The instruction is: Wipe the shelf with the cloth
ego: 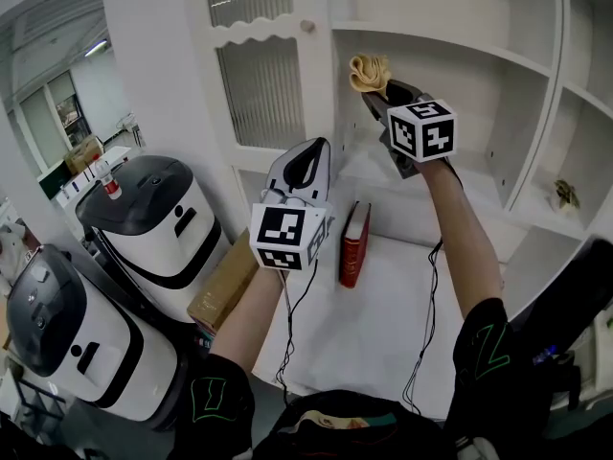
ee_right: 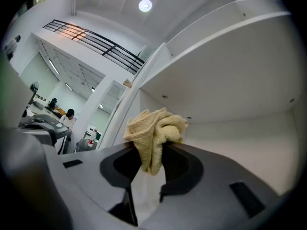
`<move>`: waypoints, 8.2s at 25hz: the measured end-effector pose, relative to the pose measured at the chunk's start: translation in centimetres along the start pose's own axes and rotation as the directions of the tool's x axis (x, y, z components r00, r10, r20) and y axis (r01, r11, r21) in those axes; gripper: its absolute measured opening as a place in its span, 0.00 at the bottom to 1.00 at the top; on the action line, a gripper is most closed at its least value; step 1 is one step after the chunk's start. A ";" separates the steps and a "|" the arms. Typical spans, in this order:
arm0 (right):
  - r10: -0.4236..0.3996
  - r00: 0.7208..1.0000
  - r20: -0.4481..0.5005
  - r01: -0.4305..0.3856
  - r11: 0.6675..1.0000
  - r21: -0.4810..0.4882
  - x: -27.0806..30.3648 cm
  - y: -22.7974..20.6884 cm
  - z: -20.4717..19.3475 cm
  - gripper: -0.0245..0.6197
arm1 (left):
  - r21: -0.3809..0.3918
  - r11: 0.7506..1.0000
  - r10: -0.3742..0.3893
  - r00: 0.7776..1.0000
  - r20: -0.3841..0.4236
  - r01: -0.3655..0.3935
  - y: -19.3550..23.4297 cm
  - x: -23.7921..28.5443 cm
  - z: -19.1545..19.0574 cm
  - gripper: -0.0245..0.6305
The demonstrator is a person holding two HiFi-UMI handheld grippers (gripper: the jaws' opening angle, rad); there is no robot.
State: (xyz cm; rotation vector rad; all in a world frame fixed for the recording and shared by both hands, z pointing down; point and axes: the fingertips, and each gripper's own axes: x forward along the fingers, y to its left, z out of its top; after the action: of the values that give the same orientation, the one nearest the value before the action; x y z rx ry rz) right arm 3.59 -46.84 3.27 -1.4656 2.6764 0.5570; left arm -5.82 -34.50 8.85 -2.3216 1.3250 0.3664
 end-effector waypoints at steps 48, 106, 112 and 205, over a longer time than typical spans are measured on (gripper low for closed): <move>0.132 0.985 -0.109 -0.148 0.976 -0.158 -1.7 8.6 -0.4 0.22 | 0.003 1.000 -0.025 0.999 -0.046 0.025 -1.4 -2.5 -1.7 0.04; 0.042 0.914 -0.404 -0.044 0.999 0.005 1.6 5.4 -10.5 0.22 | -0.186 0.978 -0.103 0.993 -0.055 0.091 0.7 -3.2 -6.2 0.04; 0.070 0.916 -0.395 -0.078 0.997 -0.002 0.2 6.9 -10.2 0.22 | -0.195 0.974 -0.131 0.990 -0.057 0.118 -0.3 -3.2 -6.6 0.04; -0.324 0.595 -0.735 -0.444 0.630 -0.637 -9.1 6.5 -16.5 0.20 | -0.352 0.909 -0.281 0.952 -0.118 0.225 -7.7 -2.8 -15.2 0.04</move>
State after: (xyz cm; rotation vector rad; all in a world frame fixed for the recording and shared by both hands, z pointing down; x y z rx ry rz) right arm 5.47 -41.73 22.47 -2.2924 3.3669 1.6090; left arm -0.41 -36.59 25.13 -2.8265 1.0761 0.3401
